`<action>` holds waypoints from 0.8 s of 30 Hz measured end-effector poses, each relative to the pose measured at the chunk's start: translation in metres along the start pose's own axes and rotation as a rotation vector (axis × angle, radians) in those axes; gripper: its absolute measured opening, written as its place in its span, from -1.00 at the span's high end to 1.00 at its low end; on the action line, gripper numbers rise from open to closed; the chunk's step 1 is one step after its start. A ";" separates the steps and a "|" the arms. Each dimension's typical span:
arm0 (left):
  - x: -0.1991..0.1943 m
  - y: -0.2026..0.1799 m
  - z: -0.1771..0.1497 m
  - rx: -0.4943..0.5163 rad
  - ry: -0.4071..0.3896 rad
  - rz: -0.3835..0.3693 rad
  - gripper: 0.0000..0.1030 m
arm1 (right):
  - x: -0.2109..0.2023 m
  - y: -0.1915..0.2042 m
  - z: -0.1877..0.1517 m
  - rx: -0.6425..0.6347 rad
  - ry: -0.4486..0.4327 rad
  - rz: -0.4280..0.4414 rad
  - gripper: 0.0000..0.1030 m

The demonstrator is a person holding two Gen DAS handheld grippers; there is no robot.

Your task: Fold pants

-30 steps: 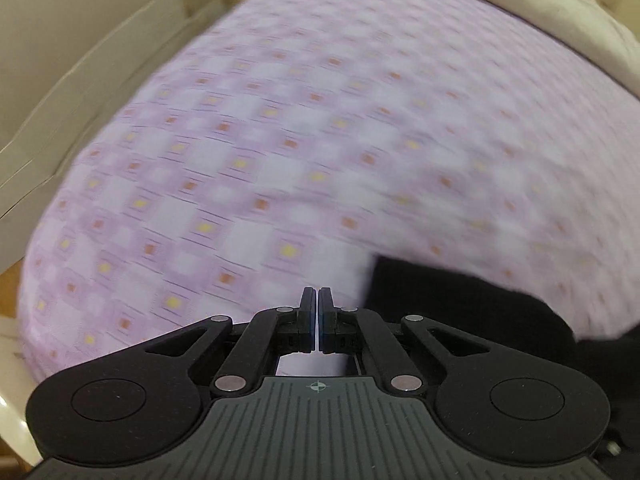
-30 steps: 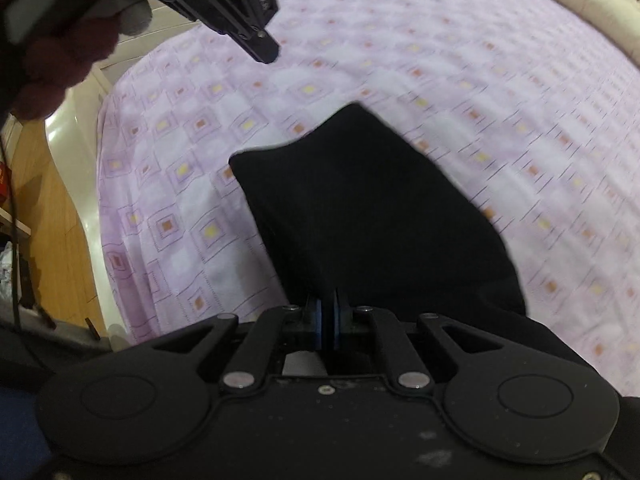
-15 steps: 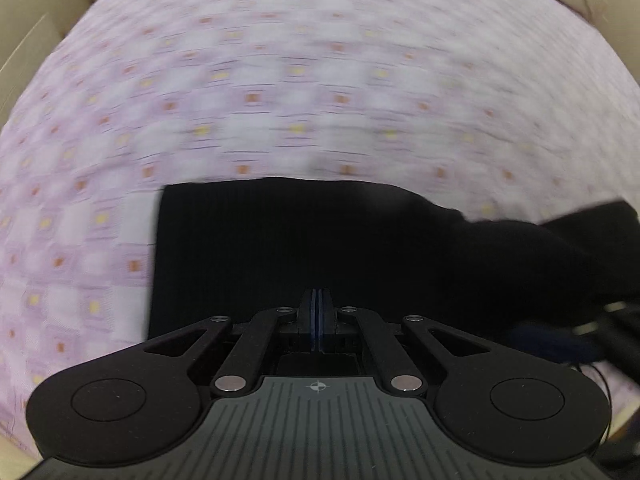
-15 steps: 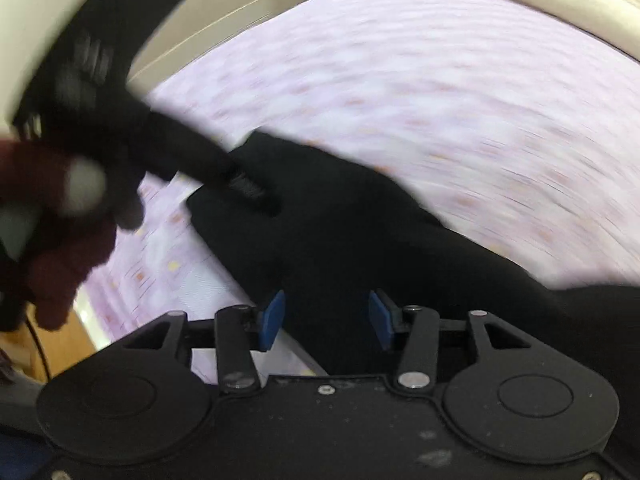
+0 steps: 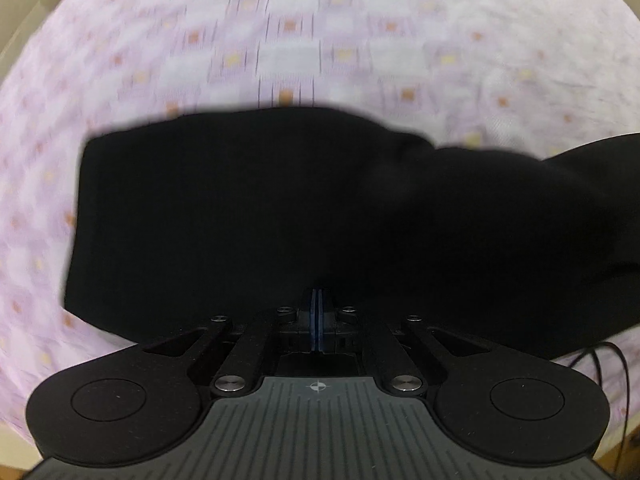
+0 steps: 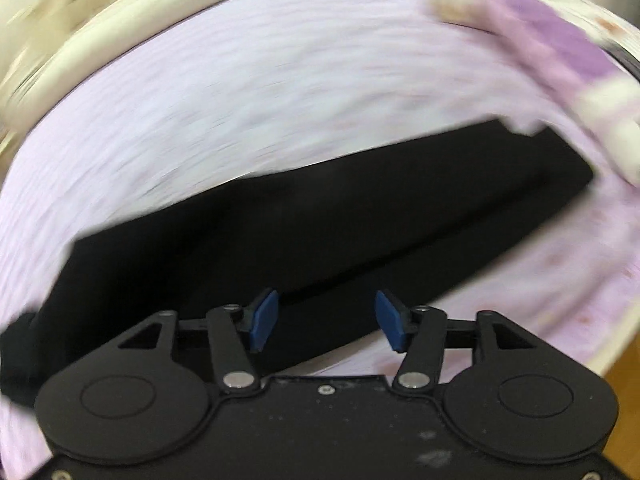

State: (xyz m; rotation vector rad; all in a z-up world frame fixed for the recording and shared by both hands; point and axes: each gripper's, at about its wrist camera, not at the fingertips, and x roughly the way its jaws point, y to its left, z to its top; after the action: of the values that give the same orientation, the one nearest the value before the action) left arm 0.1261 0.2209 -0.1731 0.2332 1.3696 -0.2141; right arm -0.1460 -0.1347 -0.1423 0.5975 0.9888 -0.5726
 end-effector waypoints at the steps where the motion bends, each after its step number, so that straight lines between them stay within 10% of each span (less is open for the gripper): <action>1: 0.002 0.001 -0.003 -0.015 -0.024 0.002 0.99 | 0.002 -0.020 0.007 0.046 -0.008 -0.020 -0.15; 11: 0.007 -0.024 -0.002 0.002 -0.043 0.149 1.00 | 0.054 -0.113 0.063 0.229 -0.011 -0.039 -0.27; 19: 0.005 -0.013 -0.007 -0.084 -0.055 0.104 1.00 | 0.097 -0.137 0.078 0.423 0.070 0.000 -0.28; 21: 0.004 -0.006 -0.008 -0.116 -0.056 0.085 0.99 | 0.102 -0.138 0.082 0.438 0.071 0.005 0.91; 24: 0.003 0.005 -0.009 -0.154 -0.050 0.057 0.99 | 0.094 -0.127 0.092 0.366 0.063 0.007 0.94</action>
State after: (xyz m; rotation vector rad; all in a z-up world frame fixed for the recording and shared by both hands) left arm 0.1197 0.2286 -0.1772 0.1377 1.3211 -0.0659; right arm -0.1379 -0.3035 -0.2121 0.9475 0.9464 -0.7393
